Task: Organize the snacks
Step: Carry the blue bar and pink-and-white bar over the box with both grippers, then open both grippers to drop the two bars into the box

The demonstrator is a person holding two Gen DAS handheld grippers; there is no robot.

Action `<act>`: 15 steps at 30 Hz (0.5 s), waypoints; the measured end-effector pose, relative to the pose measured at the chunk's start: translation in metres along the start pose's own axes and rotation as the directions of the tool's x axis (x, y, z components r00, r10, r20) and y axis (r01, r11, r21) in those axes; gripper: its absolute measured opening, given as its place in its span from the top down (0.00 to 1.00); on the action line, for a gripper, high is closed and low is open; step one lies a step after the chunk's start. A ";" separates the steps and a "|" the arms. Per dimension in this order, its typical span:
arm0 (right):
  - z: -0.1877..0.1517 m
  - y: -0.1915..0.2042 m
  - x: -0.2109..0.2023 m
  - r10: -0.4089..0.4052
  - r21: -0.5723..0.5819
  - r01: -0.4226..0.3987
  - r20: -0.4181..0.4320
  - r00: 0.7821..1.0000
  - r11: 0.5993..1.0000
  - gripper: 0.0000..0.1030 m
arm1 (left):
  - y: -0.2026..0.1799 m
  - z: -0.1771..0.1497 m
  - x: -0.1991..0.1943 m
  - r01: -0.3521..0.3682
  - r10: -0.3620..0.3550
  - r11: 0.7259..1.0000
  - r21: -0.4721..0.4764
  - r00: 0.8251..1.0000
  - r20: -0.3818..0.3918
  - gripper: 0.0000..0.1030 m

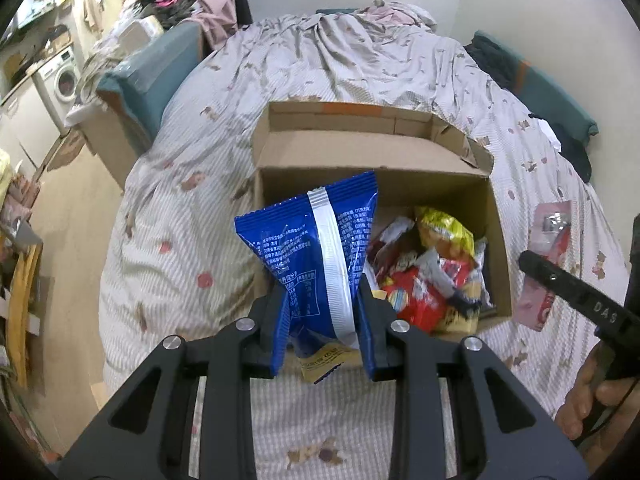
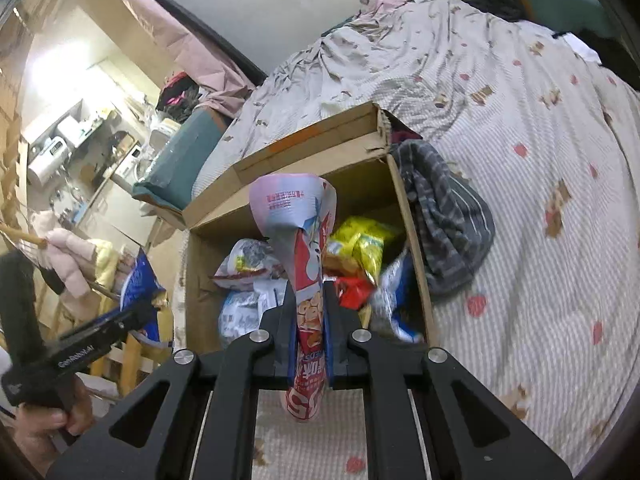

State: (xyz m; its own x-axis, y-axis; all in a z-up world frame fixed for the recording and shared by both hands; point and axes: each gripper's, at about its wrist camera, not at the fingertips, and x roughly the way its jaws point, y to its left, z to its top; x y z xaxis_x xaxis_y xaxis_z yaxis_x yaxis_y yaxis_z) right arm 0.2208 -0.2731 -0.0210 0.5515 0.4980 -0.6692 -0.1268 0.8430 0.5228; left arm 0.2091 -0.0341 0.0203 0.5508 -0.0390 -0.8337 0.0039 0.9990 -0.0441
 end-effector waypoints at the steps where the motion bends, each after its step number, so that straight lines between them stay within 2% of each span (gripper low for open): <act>1: 0.002 0.000 0.005 -0.003 -0.003 0.003 -0.002 1.000 1.000 0.90 | -0.001 0.002 0.002 -0.002 0.002 1.000 0.001 1.000 0.005 0.75; 6: 0.010 -0.002 0.026 -0.032 -0.017 0.032 -0.019 0.999 0.999 0.90 | -0.011 0.014 0.026 -0.028 0.028 0.999 0.033 1.000 0.008 0.75; 15: 0.021 -0.008 0.040 -0.010 0.020 0.011 -0.015 1.000 1.000 0.89 | -0.029 0.026 0.063 -0.037 0.037 0.997 0.067 0.999 -0.003 0.75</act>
State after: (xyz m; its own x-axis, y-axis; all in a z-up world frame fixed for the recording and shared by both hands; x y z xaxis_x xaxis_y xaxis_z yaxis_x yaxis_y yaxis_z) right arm 0.2614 -0.2645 -0.0409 0.5400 0.4923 -0.6827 -0.1040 0.8439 0.5263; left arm 0.2652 -0.0655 -0.0164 0.5482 -0.0017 -0.8363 0.0394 0.9989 0.0238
